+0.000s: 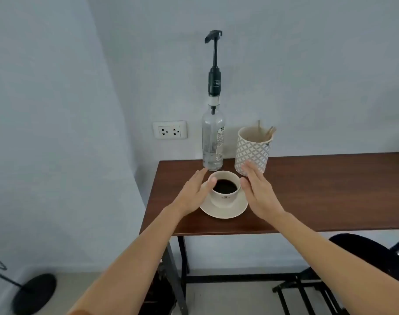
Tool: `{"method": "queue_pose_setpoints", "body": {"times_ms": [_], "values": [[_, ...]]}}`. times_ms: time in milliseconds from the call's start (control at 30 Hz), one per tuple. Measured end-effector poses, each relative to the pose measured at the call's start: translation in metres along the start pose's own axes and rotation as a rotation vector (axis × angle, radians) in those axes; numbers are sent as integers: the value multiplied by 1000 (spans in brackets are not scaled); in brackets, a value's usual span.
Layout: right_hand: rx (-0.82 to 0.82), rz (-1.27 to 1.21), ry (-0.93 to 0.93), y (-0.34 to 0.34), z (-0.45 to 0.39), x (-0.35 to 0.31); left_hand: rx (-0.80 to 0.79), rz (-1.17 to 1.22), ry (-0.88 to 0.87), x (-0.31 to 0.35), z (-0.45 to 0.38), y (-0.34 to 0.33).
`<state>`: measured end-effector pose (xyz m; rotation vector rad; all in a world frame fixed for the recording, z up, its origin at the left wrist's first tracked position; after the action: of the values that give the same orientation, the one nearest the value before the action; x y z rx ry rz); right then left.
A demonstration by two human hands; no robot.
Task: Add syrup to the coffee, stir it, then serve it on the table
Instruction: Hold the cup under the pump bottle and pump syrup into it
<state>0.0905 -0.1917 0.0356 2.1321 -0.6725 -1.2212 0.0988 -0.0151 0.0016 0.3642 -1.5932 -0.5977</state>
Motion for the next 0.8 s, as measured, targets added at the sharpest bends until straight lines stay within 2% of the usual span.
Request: {"method": "queue_pose_setpoints", "body": {"times_ms": [167,400,800], "values": [[-38,-143,-161,-19,8,20,-44,79,-82,0,-2,-21],[-37,-366,-293,-25,10,31,73,160,-104,-2,0,-28],[-132,-547,-288,-23,0,36,290,169,-106,10,1,-19]]}}
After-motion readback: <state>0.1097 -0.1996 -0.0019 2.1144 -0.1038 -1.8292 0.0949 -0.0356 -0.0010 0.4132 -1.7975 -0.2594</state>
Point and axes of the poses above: each hand's wrist, its own z-axis away from the middle knuckle, its own y-axis out of the back of the hand, x = y × z, the point moved 10 cm from there along -z, towards the middle knuckle, and after that the axes turned 1 degree about -y, right-handed, at the moved point
